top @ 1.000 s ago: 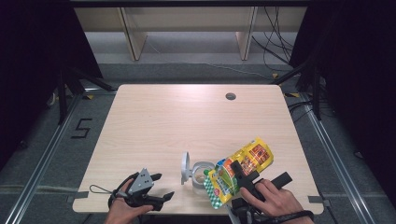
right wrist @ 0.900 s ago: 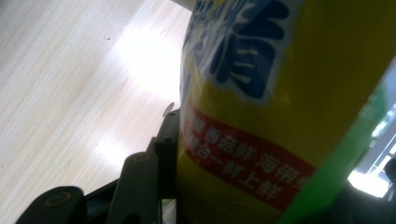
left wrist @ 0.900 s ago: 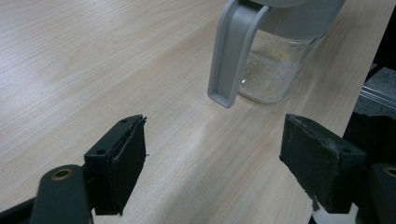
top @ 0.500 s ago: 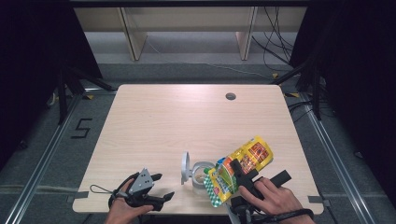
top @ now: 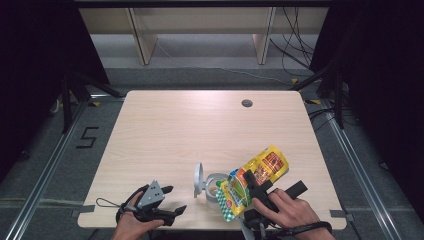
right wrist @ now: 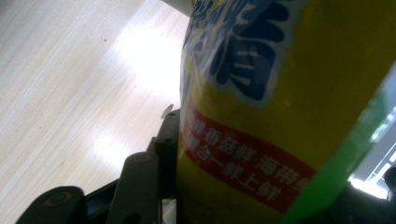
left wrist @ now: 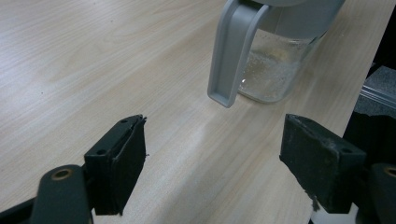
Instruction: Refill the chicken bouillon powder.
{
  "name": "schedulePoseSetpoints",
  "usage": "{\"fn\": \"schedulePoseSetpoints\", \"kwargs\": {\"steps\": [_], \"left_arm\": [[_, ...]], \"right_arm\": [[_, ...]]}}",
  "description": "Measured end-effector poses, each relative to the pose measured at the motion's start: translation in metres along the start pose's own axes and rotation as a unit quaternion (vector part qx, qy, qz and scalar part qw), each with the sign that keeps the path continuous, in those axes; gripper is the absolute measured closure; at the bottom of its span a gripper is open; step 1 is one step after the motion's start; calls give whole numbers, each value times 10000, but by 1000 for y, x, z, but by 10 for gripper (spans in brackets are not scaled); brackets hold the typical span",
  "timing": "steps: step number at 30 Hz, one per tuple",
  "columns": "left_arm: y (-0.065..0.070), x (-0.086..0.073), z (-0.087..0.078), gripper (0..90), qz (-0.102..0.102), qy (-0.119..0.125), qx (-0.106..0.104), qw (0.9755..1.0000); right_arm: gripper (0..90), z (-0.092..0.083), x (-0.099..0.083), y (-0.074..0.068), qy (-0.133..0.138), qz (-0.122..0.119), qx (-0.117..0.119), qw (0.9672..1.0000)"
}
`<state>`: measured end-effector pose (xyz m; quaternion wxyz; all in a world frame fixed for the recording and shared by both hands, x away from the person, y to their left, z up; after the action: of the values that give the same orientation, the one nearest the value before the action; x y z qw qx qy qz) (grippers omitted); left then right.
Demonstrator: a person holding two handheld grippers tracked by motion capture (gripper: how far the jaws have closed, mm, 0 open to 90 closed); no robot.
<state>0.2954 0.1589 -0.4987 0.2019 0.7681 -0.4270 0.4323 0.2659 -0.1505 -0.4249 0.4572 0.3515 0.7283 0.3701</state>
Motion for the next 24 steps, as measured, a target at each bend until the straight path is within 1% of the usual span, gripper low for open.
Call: {"fn": "schedulePoseSetpoints", "kwargs": {"steps": [2,3,4,5,8,9,11,12,13,14,15,16,17,18,19,20,21,22,23,24], "left_arm": [[0,0,0,218,-15,14,-3,10000],[0,0,0,218,12,-9,5,10000],[0,0,0,218,12,-9,5,10000],[0,0,0,218,10,-36,-2,10000],[-1,0,-1,218,29,-8,15,10000],[-1,0,-1,218,31,-21,13,10000],[-1,0,-1,218,30,-17,15,10000],[0,0,0,218,-12,34,19,10000],[0,0,0,218,-19,16,-4,10000],[0,0,0,218,-17,26,-5,10000],[0,0,-1,218,44,-29,19,10000],[-1,0,-1,218,119,-59,24,9999],[-2,1,-1,218,123,-1,-18,9999],[-2,1,-1,218,145,-2,-9,9999],[-2,1,-2,218,130,-21,3,9999],[-1,0,-1,218,53,-22,-7,10000],[-1,0,-1,218,112,-25,15,9999],[-2,0,-1,218,179,9,11,9998],[-1,0,-1,218,113,13,17,9999],[-1,1,-1,218,83,15,-7,10000]], "right_arm": [[593,0,0,0,8,2,-1,10000],[593,1,2,1,-19,-13,138,9999],[593,1,2,1,-19,-13,138,9999],[593,2,3,1,5,-14,28,10000],[594,3,3,0,16,-13,39,10000],[595,4,2,1,9,-4,150,9999],[595,2,1,1,-4,7,57,10000],[595,1,1,2,-6,-8,16,10000],[595,1,1,4,-20,6,82,10000],[595,1,1,3,-49,-18,-6,10000],[596,1,1,3,-48,-30,97,9999],[596,2,1,1,-29,-29,4,10000],[598,3,1,0,-23,1,46,10000],[598,4,0,1,28,-91,55,9999],[598,4,0,1,34,-79,68,9999],[598,3,1,0,15,52,77,10000],[598,3,1,0,40,42,53,10000],[599,3,1,1,59,56,127,9999],[599,4,2,2,87,-44,55,9999],[599,4,2,0,52,28,180,9998]]}}
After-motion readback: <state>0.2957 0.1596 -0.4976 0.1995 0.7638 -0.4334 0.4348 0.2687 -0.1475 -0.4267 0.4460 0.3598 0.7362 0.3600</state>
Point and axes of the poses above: each handheld gripper's, and its own axes: z roughly forward along the jaws, x roughly out of its top, y roughly to its right, the point moved 1 cm from there along z, roughly forward along the jaws, and after that the axes turned 8 degrees about z, right-handed, at the moved point
